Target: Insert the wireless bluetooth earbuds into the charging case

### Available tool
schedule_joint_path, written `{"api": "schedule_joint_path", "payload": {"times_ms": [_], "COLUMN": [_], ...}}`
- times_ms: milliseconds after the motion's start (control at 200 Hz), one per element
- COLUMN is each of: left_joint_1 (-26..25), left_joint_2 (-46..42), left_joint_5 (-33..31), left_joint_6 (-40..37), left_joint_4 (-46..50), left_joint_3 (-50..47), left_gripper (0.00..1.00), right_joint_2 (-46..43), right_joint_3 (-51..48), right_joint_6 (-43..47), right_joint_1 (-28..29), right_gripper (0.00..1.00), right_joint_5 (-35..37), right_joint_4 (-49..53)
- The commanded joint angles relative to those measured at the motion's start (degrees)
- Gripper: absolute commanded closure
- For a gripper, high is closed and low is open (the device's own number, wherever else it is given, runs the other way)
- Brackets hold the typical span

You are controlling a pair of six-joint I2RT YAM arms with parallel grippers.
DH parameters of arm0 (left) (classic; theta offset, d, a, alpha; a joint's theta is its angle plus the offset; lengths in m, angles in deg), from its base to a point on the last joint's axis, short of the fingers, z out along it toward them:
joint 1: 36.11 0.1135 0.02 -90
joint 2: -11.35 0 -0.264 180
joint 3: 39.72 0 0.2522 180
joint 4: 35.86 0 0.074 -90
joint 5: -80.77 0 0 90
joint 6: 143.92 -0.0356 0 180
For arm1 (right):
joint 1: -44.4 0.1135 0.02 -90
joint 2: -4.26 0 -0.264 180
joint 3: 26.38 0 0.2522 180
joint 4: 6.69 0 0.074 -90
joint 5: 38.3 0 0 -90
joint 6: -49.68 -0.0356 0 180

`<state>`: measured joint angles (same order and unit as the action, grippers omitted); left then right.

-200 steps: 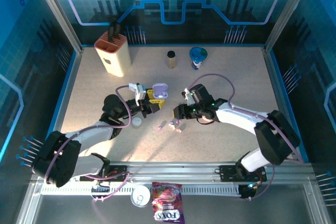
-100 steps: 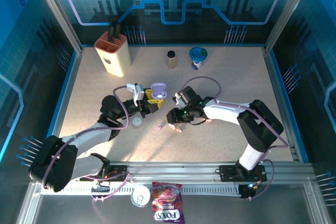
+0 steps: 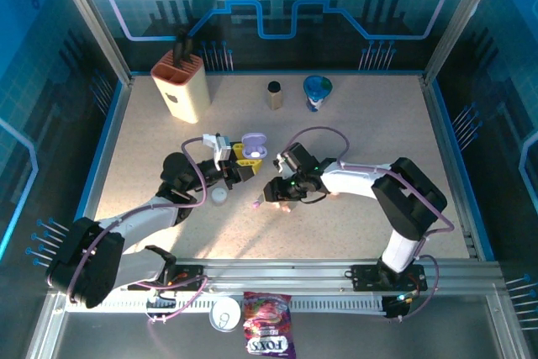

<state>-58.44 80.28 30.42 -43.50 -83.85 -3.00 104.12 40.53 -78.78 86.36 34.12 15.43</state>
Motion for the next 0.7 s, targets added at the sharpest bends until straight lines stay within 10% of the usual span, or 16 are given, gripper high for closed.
{"api": "schedule_joint_path", "payload": {"times_ms": [0,695], "left_joint_1": [0.44,8.66], "left_joint_2": [-0.94,-5.81], "left_joint_5": [-0.55,-12.66], "left_joint_6": [-0.90,3.75], "left_joint_4": [-0.31,0.06], "left_joint_3": [-1.16,-4.72], "left_gripper": [0.69,0.69], "right_joint_2": [2.65,3.26], "right_joint_3": [1.76,8.41], "right_joint_6": [-0.39,4.69], "right_joint_1": [0.32,1.40], "right_gripper": [0.53,0.54], "right_joint_5": [0.81,7.78], "right_joint_4": [0.71,5.26]}}
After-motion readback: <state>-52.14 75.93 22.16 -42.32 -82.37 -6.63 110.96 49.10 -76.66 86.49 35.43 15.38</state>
